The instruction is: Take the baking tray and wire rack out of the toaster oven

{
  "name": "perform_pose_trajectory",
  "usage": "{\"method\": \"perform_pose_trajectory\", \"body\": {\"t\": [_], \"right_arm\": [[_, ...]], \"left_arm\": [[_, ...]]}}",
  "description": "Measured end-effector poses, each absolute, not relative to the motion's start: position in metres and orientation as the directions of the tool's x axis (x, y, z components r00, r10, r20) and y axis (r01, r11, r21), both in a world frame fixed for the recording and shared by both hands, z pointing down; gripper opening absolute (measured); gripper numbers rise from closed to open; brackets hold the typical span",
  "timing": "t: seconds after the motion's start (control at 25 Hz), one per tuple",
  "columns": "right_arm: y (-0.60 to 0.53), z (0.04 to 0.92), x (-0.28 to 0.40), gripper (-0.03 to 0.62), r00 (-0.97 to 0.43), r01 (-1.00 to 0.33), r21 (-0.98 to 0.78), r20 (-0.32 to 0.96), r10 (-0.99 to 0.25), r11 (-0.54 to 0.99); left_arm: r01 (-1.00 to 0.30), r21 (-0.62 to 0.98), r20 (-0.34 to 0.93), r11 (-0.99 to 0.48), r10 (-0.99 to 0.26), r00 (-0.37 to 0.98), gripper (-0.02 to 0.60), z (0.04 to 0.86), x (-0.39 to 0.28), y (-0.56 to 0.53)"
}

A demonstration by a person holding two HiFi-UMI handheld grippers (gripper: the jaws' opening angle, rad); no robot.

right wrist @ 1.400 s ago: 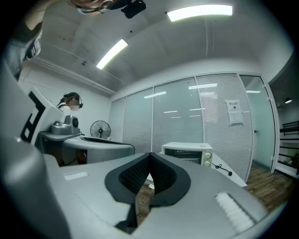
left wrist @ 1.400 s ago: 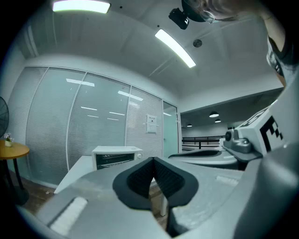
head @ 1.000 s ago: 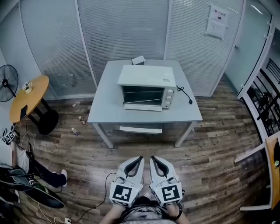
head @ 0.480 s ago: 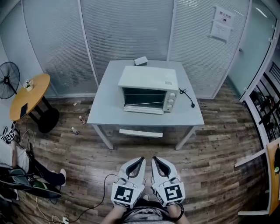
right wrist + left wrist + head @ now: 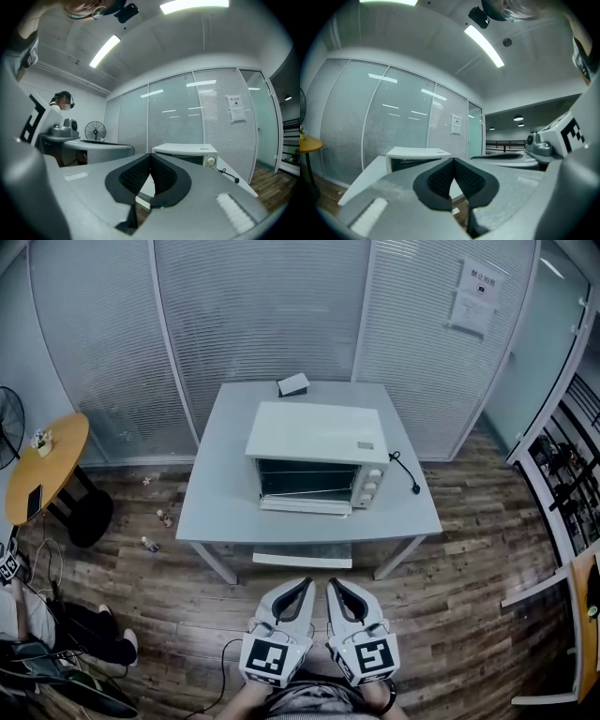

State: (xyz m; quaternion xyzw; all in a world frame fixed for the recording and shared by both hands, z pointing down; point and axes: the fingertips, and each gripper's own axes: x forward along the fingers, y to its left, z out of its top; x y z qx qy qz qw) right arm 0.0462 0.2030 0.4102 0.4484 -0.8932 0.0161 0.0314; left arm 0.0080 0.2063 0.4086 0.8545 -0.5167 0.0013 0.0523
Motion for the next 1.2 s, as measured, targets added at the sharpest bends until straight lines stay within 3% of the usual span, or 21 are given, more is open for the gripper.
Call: {"method": "perform_pose_trajectory", "body": {"t": [0.68, 1.2], "right_arm": [[0.084, 0.423, -0.022, 0.003, -0.571, -0.820, -0.029, 0.098, -0.815, 0.571], [0.045, 0.436, -0.027, 0.003, -0.561, -0.828, -0.086, 0.122, -0.819, 0.554]], "left_arm": [[-0.848, 0.069, 0.096, -0.525, -0.843, 0.530, -0.001, 0.419, -0.047, 0.092], [-0.855, 0.063, 0.114, -0.514, -0.848, 0.518, 0.000, 0.428, -0.064, 0.053]]}}
